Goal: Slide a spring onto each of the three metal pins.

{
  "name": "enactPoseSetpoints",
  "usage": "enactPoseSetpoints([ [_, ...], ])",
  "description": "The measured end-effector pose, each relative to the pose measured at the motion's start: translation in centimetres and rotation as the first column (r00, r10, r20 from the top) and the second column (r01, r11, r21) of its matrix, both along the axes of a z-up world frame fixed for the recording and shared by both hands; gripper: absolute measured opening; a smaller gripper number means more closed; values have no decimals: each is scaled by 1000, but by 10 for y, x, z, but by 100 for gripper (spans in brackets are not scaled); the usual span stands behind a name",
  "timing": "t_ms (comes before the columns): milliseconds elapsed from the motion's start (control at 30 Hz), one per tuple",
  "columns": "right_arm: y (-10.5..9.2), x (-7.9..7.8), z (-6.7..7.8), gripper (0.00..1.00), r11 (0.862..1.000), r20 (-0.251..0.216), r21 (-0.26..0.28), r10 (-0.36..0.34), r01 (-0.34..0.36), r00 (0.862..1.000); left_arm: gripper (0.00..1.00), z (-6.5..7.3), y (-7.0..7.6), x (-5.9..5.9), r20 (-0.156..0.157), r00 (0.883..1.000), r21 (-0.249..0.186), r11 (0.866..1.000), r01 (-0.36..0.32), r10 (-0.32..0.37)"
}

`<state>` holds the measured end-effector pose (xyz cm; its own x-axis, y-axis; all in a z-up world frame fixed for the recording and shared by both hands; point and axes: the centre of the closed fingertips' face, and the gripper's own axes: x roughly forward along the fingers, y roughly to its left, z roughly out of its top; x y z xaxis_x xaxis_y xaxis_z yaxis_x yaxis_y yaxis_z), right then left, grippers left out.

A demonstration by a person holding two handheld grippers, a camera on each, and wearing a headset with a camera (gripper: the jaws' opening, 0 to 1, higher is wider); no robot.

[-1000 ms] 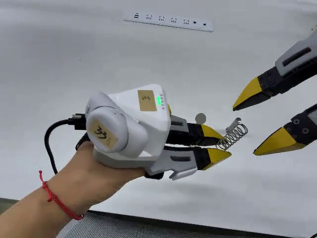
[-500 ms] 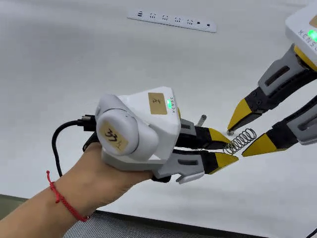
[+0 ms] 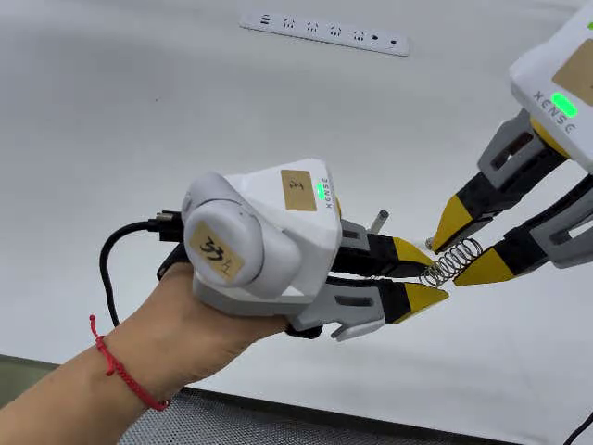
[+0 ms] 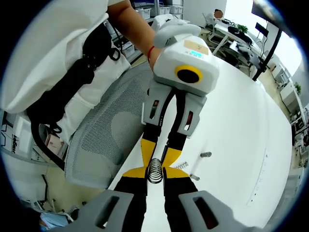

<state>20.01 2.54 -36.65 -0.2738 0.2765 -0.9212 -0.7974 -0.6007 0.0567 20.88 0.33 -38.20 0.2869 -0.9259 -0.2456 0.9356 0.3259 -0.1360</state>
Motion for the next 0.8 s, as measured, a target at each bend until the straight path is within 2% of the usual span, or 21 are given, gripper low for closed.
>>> enactPoseSetpoints([
  [800, 1, -1, 0, 12, 1000, 2, 3, 1, -2, 1000, 11, -2, -1, 0, -6, 1000, -4, 1000, 2, -2],
])
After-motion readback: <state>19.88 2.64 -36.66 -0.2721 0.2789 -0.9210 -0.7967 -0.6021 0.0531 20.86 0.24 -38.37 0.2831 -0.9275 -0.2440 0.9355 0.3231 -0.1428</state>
